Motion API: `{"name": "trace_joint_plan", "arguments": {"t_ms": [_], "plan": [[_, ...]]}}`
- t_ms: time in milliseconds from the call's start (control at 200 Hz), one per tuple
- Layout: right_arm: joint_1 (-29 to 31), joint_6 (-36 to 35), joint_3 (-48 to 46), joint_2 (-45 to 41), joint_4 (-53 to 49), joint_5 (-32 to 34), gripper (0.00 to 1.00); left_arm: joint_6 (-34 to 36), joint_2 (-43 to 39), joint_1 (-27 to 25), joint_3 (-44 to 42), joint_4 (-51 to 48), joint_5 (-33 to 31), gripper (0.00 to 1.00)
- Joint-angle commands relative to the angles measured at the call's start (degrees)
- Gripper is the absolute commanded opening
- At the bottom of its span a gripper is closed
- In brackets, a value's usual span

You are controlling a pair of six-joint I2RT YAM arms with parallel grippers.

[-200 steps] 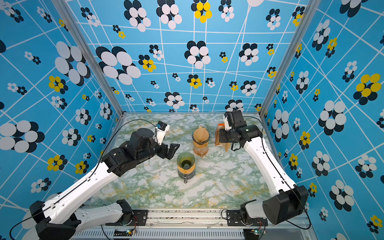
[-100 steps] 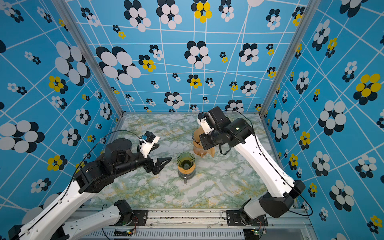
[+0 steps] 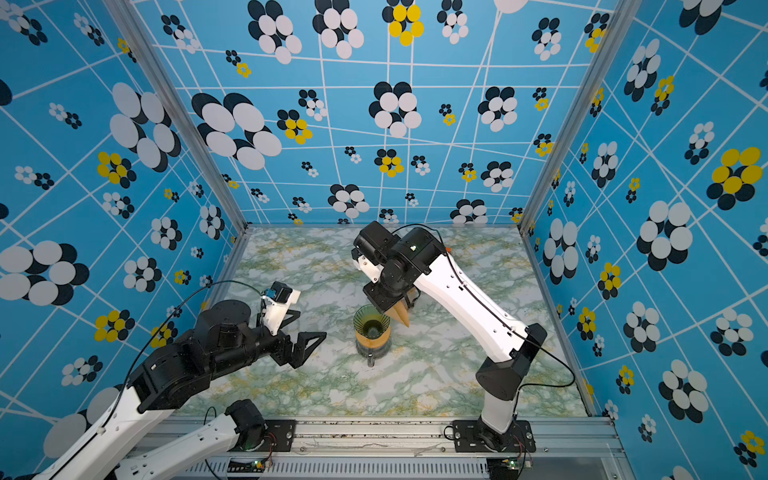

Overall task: Place the coffee filter in the dripper
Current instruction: 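Carry the paper filter with the right gripper over the green dripper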

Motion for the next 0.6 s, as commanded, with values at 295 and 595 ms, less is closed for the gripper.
{"name": "trace_joint_plan", "arguments": {"t_ms": [295,595], "plan": [[2.03,-0.2,3.51,5.8,-2.85,-0.16,0.01,-3.0,-4.37,-0.3,-5.46,1.22,-1.33,0.99],[2.23,0.0,6.98,10.39,-3.76,-0.29,0.02,-8.04,-2.42,-0.13,-6.55,1.86,-2.92,0.99]]}}
